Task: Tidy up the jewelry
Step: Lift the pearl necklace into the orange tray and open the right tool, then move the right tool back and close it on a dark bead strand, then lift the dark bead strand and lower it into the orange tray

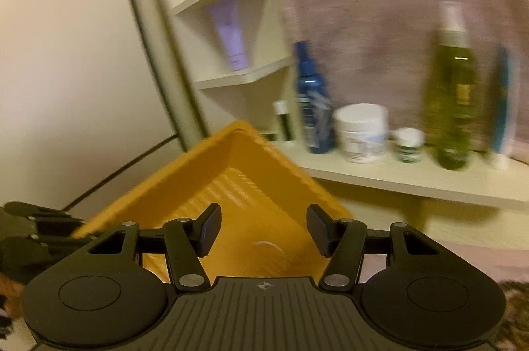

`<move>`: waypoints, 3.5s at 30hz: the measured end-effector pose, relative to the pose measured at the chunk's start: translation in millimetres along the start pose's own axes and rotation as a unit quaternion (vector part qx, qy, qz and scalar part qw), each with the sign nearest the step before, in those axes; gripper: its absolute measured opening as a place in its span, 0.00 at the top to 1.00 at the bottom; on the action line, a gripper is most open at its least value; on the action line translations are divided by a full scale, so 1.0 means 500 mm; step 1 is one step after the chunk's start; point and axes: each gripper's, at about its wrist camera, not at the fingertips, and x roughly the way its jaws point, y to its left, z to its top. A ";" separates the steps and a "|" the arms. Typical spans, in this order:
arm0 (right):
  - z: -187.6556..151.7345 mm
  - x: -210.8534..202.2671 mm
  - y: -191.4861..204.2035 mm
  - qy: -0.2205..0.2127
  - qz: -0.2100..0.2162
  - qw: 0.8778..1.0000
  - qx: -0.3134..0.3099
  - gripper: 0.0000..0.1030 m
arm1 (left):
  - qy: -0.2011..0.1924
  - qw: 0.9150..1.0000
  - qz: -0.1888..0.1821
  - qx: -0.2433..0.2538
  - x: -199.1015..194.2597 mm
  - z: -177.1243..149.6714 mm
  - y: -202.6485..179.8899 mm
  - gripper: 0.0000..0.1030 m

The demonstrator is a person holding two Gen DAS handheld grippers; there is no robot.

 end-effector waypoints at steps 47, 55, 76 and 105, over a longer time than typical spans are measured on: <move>-0.225 -0.057 -0.259 0.133 -0.301 0.932 -0.151 0.83 | 0.001 1.000 0.007 0.009 -0.006 -0.002 -0.010 0.91; -0.213 -0.098 -0.239 0.103 -0.304 0.937 -0.140 0.93 | 0.000 1.000 0.007 0.008 -0.005 -0.003 -0.008 0.91; 0.005 -0.294 -0.149 -0.070 -0.283 0.950 -0.113 0.94 | -0.004 1.000 0.008 0.006 -0.011 -0.004 -0.013 0.91; 0.148 -0.128 0.106 -0.079 -0.035 0.982 -0.167 0.94 | -0.005 1.000 0.004 0.004 -0.011 -0.001 -0.011 0.91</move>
